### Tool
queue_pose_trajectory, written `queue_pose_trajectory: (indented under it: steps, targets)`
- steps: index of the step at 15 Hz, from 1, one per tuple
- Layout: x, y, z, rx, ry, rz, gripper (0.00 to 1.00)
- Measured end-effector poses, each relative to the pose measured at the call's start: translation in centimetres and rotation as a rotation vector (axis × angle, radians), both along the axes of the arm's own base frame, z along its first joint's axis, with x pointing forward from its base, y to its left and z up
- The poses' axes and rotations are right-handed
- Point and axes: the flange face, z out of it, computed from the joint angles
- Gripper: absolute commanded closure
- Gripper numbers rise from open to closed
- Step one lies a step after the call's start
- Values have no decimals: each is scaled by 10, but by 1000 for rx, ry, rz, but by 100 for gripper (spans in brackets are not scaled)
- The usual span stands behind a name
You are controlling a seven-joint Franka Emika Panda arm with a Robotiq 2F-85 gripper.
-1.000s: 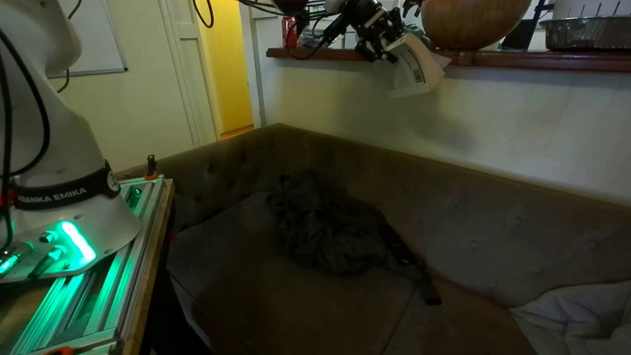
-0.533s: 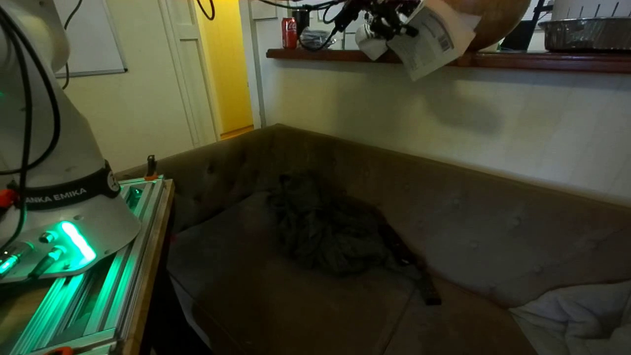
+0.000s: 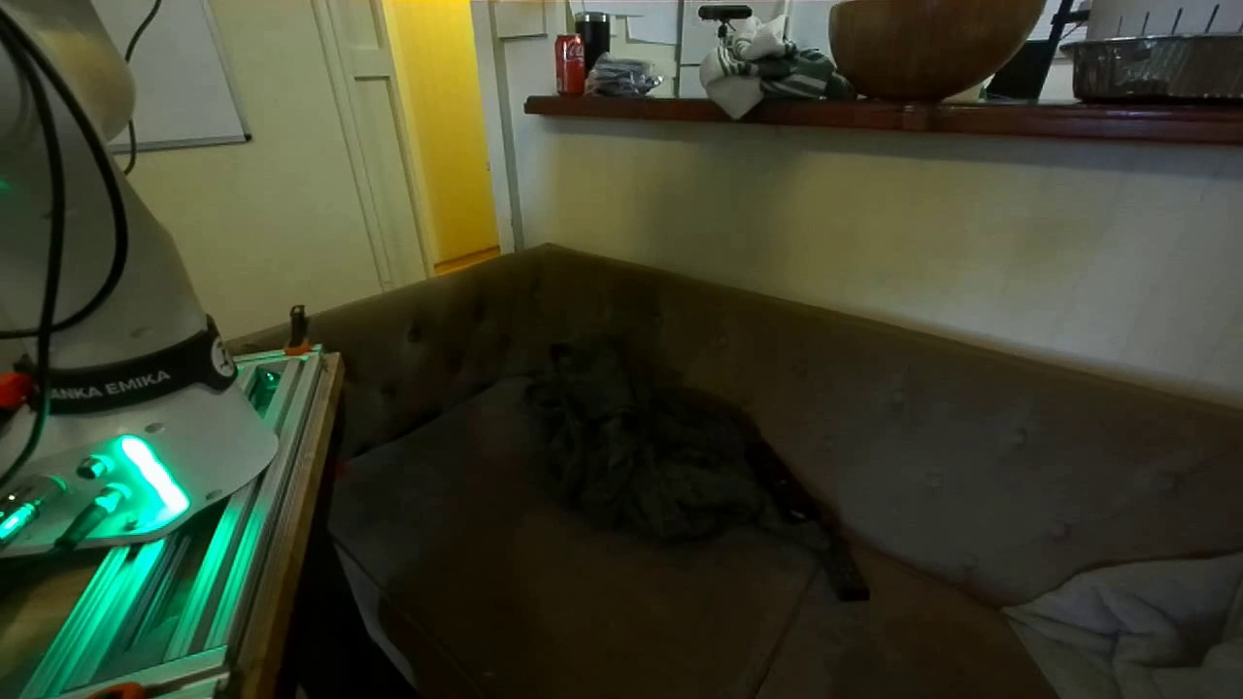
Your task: Put the white book in the wooden bowl.
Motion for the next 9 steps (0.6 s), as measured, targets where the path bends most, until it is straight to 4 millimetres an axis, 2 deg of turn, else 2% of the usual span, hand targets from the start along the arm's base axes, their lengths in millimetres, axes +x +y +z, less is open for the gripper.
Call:
queue_pose_trajectory:
  steps: [3, 5, 7, 9]
  targets:
    - [7, -12, 55, 37, -107, 10, 93]
    - [18, -30, 81, 90, -159, 21, 93]
    - [37, -47, 84, 173, -179, 50, 93]
    - [59, -58, 66, 266, -165, 107, 93]
